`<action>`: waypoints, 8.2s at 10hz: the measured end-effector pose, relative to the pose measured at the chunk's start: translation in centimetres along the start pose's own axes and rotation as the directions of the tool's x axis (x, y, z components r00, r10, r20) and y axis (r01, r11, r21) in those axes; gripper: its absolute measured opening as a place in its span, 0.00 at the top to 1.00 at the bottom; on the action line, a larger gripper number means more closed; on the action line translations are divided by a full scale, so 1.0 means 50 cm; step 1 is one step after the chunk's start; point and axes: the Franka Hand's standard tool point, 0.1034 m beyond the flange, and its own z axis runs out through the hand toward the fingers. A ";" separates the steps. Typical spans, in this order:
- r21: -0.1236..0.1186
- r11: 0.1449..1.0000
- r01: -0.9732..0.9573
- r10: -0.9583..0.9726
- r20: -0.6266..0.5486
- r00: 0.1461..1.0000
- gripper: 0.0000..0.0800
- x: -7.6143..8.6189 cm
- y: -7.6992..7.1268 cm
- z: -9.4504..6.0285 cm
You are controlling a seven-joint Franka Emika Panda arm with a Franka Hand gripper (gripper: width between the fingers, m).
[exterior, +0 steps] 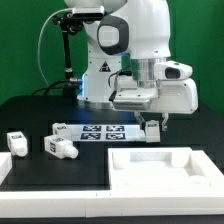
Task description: Assemble one leg
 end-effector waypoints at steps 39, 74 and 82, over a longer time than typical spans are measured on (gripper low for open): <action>-0.097 -0.513 -0.853 0.857 -0.121 -0.502 0.19 -0.108 0.075 -0.200; -0.037 -0.963 -0.268 0.123 0.822 -0.556 0.22 -0.037 0.038 0.041; 0.047 -0.940 -0.338 0.243 0.787 -0.568 0.64 -0.165 0.126 -0.117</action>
Offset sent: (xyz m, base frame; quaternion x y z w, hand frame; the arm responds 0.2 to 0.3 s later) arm -0.0041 0.0096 -0.0160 -0.0102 0.0195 -0.0042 0.9997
